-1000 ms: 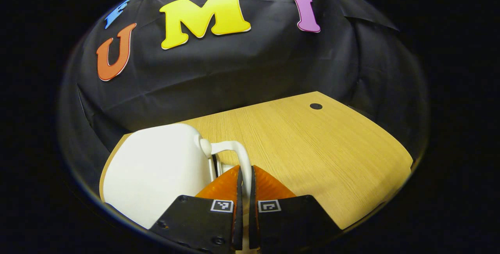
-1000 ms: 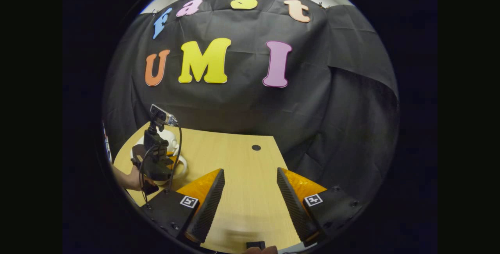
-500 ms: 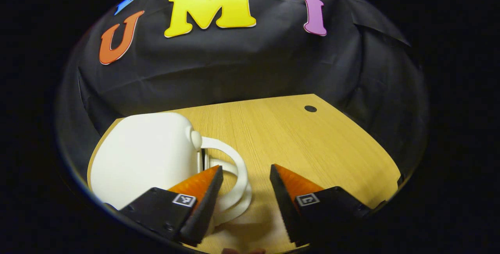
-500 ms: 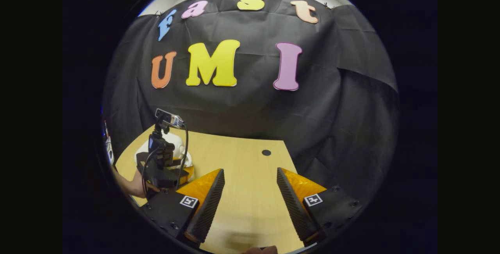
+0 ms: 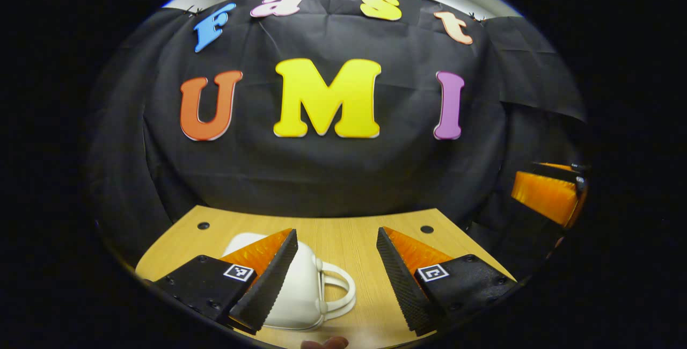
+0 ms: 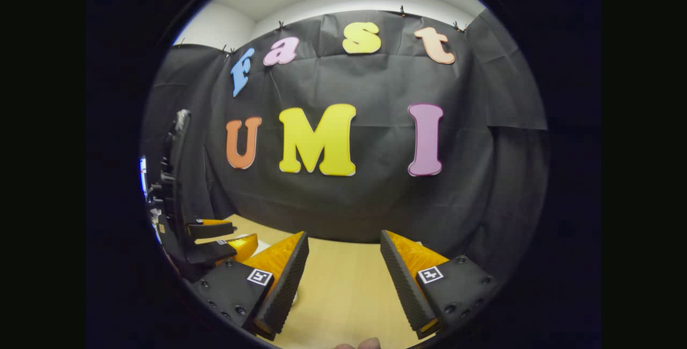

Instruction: First open the suitcase, pack the skin care products into it, and then close the suitcase.

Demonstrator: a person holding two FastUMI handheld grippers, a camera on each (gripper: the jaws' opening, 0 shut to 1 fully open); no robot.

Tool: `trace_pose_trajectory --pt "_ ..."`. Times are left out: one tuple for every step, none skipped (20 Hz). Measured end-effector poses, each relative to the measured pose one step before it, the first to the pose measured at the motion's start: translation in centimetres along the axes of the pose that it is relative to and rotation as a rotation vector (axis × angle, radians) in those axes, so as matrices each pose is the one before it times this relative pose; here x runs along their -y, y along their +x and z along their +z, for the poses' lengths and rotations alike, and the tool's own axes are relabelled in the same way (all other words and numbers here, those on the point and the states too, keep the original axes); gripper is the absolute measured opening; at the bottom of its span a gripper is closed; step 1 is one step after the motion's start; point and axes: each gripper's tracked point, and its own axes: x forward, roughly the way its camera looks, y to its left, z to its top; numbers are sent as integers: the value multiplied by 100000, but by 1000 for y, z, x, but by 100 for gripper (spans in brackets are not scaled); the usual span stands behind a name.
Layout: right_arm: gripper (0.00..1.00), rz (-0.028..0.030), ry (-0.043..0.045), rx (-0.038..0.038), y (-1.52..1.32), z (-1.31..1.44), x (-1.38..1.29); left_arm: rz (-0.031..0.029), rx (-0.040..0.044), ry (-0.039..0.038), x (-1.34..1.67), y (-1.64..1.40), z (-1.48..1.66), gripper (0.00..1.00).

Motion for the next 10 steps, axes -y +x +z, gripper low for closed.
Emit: trace_pose_trajectory --pt "77 -796 939 2165 188 716 -254 1743 3521 238 -546 -462 1523 94" --pt "80 131 909 1987 180 771 -512 1715 3643 -131 -519 -483 1333 94" --pt "80 959 316 1948 91 673 -888 1847 3714 -1178 -474 -184 1184 94" --pt "79 -67 -796 1974 53 572 -447 1175 2486 -1457 -333 -572 818 94" --pt "80 334 -1190 1662 -23 414 -227 535 1489 -1850 38 -346 294 94" --pt "80 833 -1367 1441 -94 619 -144 807 1270 -1392 -161 -300 556 94" --pt "80 527 -1133 1532 -126 365 -418 801 731 -984 -191 -475 541 94" --pt "80 772 -500 1367 -26 390 -421 511 623 -374 -218 -363 635 94" --pt "80 1027 219 896 71 218 -517 504 748 191 -129 -121 399 94" --pt "79 889 308 314 72 41 -339 753 558 385 -489 -79 291 95"
